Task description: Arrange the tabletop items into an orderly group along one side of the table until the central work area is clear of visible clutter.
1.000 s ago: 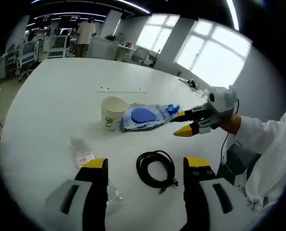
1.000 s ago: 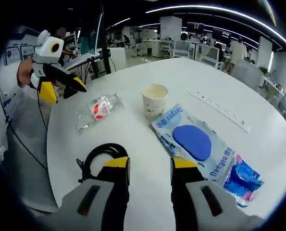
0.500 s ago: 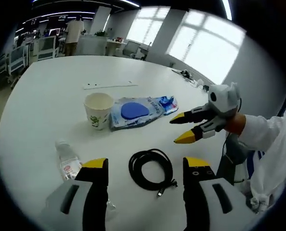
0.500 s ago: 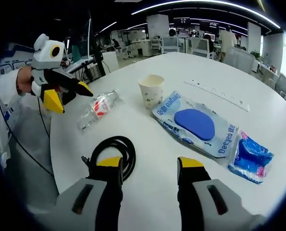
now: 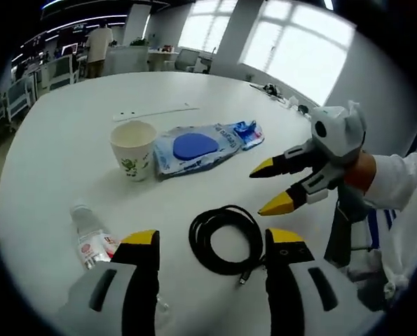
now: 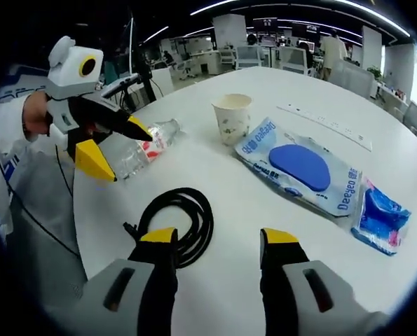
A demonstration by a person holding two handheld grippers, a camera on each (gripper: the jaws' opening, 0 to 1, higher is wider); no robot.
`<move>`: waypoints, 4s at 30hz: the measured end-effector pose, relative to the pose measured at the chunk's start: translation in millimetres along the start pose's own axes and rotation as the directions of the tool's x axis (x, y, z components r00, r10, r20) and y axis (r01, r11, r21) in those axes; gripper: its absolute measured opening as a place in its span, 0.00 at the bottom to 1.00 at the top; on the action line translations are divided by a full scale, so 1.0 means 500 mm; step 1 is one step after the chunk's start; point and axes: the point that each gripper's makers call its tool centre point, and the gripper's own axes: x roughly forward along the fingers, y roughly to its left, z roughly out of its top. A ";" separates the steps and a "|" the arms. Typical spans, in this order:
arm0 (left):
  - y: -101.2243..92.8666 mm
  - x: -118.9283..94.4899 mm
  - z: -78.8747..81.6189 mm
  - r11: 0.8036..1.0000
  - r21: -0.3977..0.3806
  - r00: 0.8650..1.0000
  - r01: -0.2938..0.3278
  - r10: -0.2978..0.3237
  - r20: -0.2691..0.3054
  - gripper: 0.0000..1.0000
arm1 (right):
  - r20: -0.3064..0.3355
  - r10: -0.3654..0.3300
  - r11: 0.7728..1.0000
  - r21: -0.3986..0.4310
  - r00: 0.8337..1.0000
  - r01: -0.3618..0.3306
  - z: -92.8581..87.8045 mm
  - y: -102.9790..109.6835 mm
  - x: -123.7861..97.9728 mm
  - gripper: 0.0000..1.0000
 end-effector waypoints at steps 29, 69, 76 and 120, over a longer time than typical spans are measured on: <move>0.006 0.104 -0.081 0.968 0.207 0.970 -0.141 0.177 -0.166 0.43 | -0.099 -0.040 0.999 0.006 0.994 0.041 -0.052 0.040 0.063 0.28; 0.010 0.112 -0.091 0.972 0.169 0.962 -0.166 0.197 -0.190 0.12 | -0.034 -0.047 0.985 0.164 0.998 0.052 -0.038 0.028 0.048 0.03; 0.000 0.111 -0.065 0.975 0.156 0.970 -0.158 0.183 -0.162 0.09 | -0.006 -0.060 0.987 0.152 0.998 0.060 -0.028 0.021 0.021 0.02; -0.135 0.112 0.138 0.966 0.228 0.992 -0.125 0.115 0.058 0.09 | 0.166 -0.196 0.976 0.128 0.966 0.176 0.045 -0.072 -0.183 0.00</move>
